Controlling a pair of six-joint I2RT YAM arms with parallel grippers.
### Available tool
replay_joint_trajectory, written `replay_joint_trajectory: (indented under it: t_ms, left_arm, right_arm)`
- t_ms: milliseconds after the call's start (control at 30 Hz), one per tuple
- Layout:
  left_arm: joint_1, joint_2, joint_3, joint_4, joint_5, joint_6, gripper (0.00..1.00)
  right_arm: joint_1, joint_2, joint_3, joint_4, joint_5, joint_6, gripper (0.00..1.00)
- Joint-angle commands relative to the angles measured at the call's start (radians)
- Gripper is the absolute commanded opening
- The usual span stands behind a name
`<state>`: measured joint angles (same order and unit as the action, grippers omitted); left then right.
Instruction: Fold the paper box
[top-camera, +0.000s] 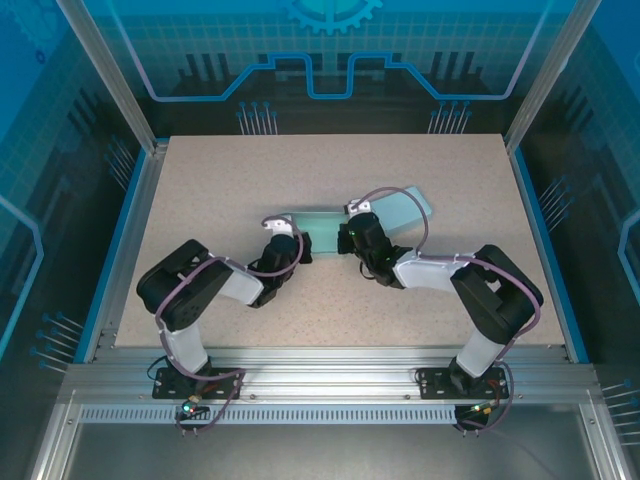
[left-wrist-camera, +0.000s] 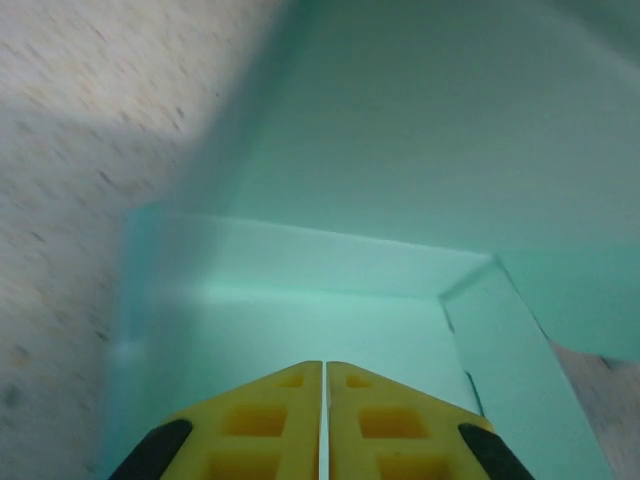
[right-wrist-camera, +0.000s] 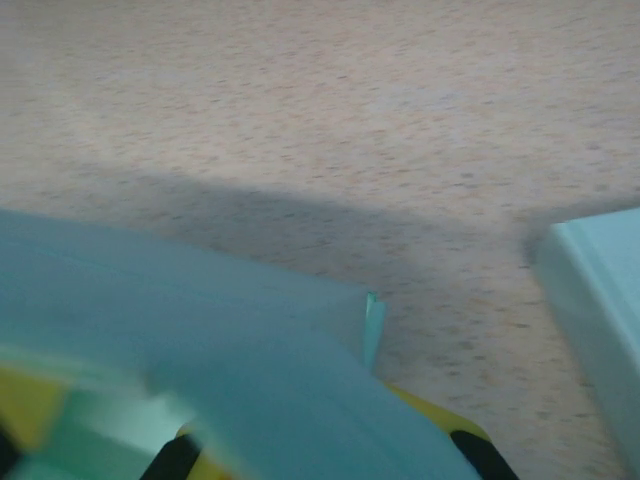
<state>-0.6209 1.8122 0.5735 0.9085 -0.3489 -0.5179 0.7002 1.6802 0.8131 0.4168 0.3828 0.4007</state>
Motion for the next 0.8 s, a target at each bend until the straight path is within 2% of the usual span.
replay_joint_trajectory:
  t_ms: [0,333,467,633,767]
  left_arm:
    - [-0.031,0.016,0.022,-0.029,0.082,-0.016,0.11]
    - [-0.036,0.010,0.020,-0.037,0.069,-0.017,0.10]
    - [-0.037,-0.006,0.018,-0.037,0.073,-0.022,0.10]
    - [-0.037,-0.094,0.011,-0.074,0.080,-0.020,0.12]
    - [-0.036,-0.201,0.001,-0.140,0.080,-0.006,0.18]
  right_arm:
    - [0.038,0.011,0.018,-0.008,-0.108,0.038,0.02]
    - [0.039,0.037,0.041,-0.023,-0.110,0.011,0.03]
    - [0.049,0.049,0.035,-0.039,-0.072,-0.015,0.03]
    - [0.056,0.066,0.031,-0.053,-0.028,-0.062,0.03]
    - [0.060,0.086,0.031,-0.060,-0.003,-0.083,0.02]
